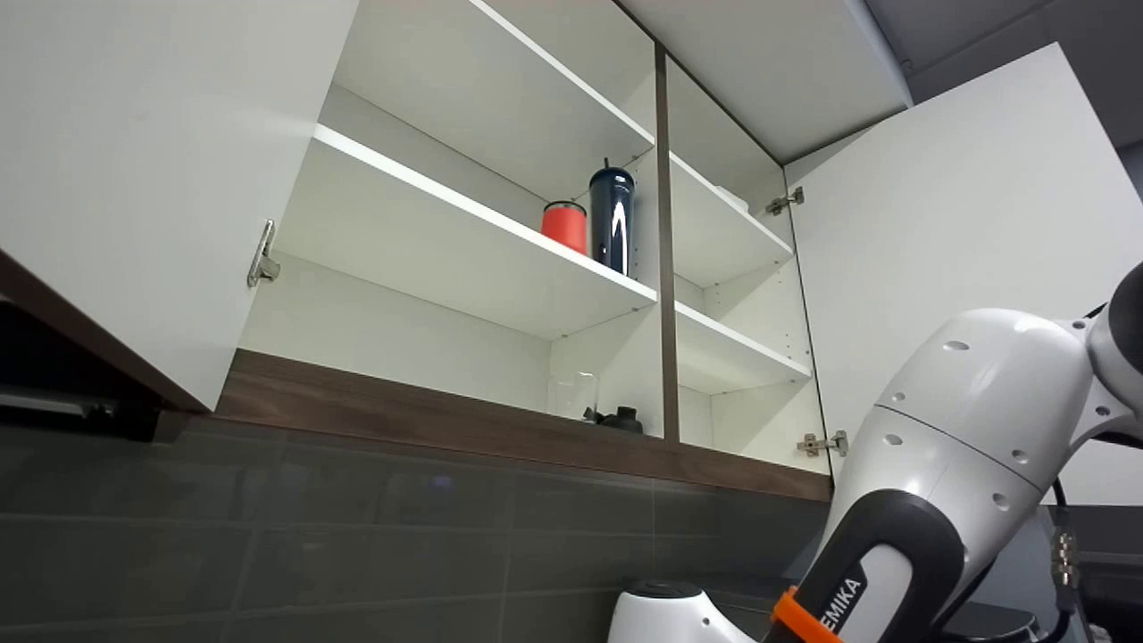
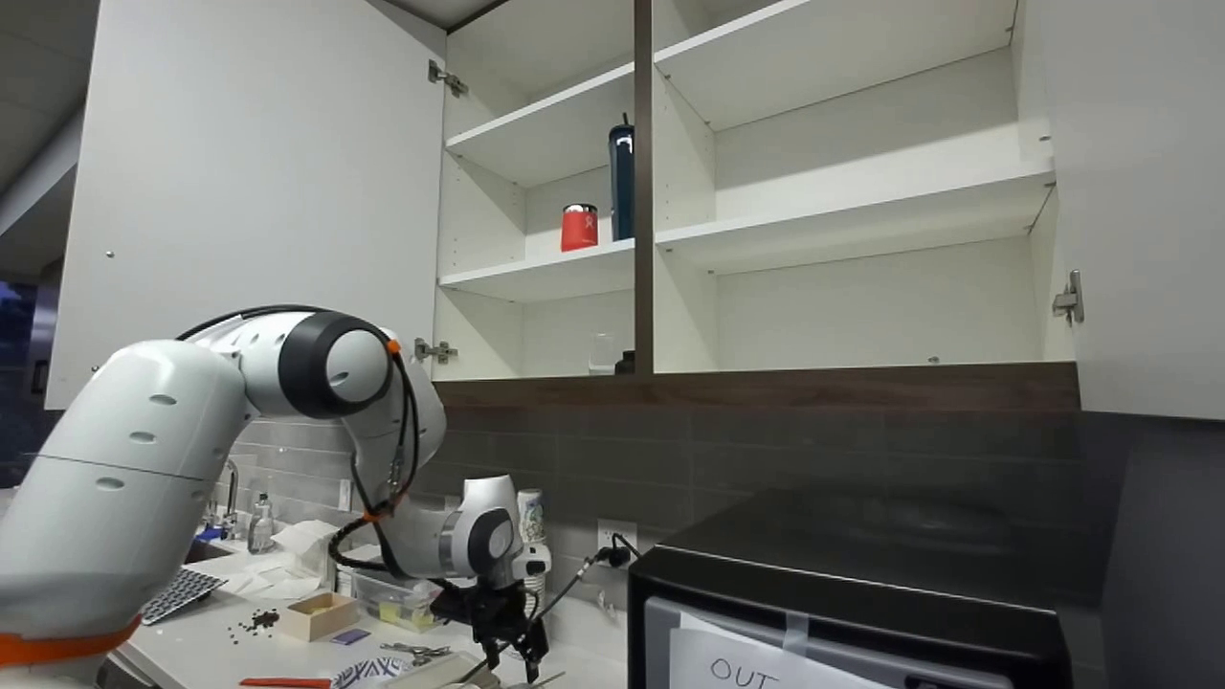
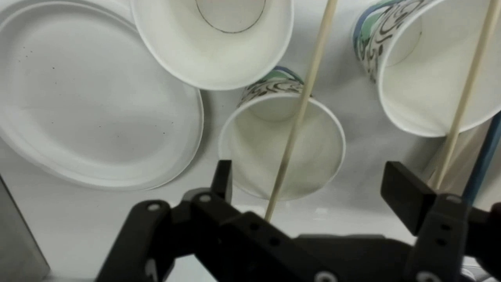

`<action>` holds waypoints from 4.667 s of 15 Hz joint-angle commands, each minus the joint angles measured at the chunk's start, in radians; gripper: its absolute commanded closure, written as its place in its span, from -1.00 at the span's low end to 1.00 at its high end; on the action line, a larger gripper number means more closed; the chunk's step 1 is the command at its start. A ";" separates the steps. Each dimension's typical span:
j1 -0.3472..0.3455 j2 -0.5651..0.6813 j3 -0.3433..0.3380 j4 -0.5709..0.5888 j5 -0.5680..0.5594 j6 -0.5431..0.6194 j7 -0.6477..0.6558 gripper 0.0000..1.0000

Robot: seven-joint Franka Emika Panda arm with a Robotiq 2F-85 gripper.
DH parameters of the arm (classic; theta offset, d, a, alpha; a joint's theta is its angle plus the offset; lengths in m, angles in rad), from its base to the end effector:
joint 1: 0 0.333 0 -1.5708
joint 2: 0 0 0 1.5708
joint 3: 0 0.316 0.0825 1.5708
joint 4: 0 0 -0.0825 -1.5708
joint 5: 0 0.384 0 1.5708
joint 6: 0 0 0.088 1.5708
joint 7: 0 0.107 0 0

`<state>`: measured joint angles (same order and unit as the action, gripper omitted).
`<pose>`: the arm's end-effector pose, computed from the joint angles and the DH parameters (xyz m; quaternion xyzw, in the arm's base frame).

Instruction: Put two straws inside the coffee cup then put the cup inside the open upper cabinet.

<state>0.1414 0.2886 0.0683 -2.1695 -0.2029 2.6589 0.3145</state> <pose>0.5688 0.1263 0.2796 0.9934 0.0302 0.1093 0.0186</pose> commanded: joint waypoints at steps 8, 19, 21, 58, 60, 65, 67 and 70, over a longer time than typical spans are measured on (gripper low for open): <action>0.016 0.081 -0.039 0.092 0.038 -0.088 -0.029 0.20; 0.004 0.124 -0.025 0.121 0.100 -0.122 -0.077 0.46; 0.003 0.121 -0.022 0.124 0.116 -0.126 -0.089 0.37; 0.112 0.094 0.094 0.172 -0.475 -0.997 -0.395 0.97; 0.099 0.067 0.096 0.144 -0.449 -0.983 -0.375 0.87; 0.104 0.085 0.098 0.159 -0.458 -0.983 -0.378 0.97; 0.117 0.081 0.099 0.150 -0.495 -0.986 -0.372 0.97; 0.129 0.086 0.102 0.148 -0.542 -1.007 -0.370 0.97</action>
<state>0.2558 0.3714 0.1621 -2.0151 -0.6936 1.6797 -0.0641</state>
